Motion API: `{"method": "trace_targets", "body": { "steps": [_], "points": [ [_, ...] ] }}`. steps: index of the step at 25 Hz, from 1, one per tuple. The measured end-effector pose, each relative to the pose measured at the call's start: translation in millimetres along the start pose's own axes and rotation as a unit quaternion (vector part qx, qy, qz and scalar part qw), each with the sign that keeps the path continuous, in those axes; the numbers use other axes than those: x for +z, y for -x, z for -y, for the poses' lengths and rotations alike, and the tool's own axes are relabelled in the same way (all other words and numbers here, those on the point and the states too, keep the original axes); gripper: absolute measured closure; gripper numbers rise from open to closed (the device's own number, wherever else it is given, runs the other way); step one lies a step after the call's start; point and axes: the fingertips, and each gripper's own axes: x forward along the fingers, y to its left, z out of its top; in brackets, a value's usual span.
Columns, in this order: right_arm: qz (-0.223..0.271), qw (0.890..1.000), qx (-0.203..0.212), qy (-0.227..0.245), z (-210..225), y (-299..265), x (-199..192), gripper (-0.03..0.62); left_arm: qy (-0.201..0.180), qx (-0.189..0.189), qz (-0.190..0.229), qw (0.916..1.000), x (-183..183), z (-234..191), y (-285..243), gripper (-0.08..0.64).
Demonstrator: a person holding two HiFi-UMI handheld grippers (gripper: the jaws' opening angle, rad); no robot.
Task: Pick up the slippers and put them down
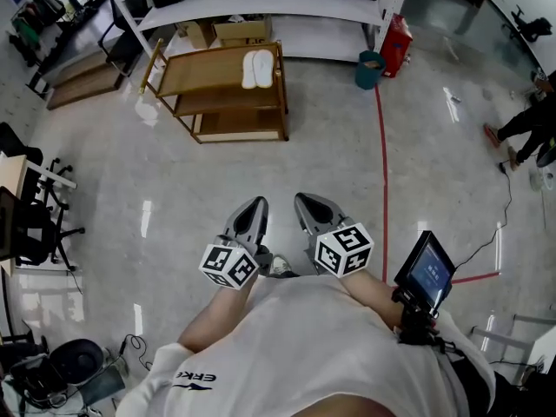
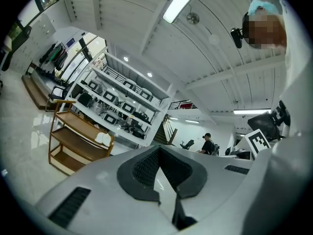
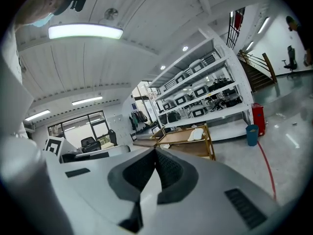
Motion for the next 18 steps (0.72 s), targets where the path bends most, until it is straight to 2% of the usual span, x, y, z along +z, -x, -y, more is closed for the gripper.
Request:
{"method": "trace_targets", "body": {
  "steps": [7, 18],
  "points": [
    [-0.011, 1.000, -0.007, 0.007, -18, -56, -3, 0.589, 0.012, 0.010, 0.004, 0.9999, 22, -63, 10, 0.557],
    [-0.027, 1.000, -0.003, 0.013, -23, -104, 3, 0.589, 0.034, 0.023, 0.012, 0.9991, 35, -104, 8, 0.556]
  ]
}}
